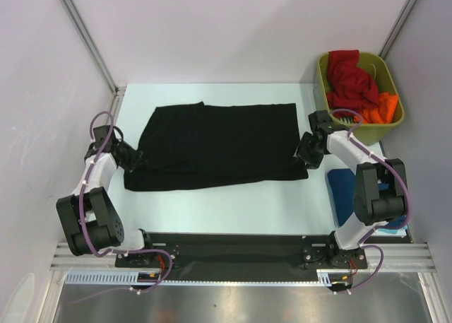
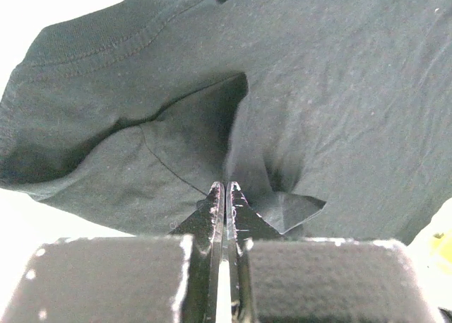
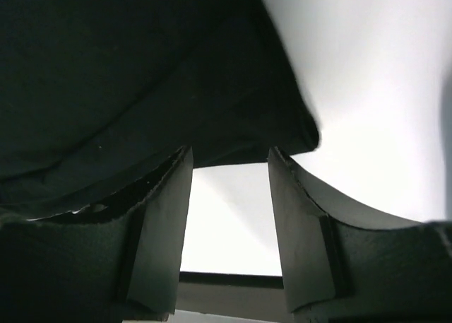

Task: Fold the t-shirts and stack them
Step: Flatten the tshirt out

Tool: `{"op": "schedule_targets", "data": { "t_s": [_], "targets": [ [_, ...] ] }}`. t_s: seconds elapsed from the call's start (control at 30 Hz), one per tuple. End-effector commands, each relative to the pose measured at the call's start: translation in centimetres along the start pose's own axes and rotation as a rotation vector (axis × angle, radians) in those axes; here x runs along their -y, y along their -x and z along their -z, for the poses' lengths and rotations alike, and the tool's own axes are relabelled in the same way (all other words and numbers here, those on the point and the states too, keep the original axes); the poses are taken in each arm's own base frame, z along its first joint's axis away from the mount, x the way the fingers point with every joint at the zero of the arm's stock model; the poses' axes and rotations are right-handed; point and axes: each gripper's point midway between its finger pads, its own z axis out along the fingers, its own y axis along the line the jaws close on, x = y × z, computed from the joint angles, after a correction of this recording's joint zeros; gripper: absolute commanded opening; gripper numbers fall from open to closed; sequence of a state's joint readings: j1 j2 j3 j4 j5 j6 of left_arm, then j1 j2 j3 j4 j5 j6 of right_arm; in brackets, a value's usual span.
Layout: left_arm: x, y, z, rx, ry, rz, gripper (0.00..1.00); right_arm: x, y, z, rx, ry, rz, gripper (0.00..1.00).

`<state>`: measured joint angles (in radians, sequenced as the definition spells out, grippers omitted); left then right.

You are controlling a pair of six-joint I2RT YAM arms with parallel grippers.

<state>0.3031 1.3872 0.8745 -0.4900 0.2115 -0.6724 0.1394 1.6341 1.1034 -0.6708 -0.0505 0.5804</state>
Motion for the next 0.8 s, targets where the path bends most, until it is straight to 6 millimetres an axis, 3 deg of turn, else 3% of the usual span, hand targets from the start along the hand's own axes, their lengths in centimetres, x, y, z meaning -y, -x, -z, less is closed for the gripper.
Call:
{"op": "schedule_targets", "data": {
  "t_s": [0.0,0.3,0.77],
  "targets": [
    [1.3,1.6,1.5,0.058,-0.020,-0.043,0.00,0.2,2.4,-0.6,0.113,-0.052,-0.031,0.51],
    [1.7,1.7,2.1,0.065,-0.036,-0.058,0.00,-0.2,1.3,-2.0,0.063,-0.029,-0.047,0.51],
    [2.2,2.2,2.4,0.074,-0.035,-0.065,0.00,-0.8,2.1,-3.6,0.062,-0.026,-0.026,0.45]
  ]
}}
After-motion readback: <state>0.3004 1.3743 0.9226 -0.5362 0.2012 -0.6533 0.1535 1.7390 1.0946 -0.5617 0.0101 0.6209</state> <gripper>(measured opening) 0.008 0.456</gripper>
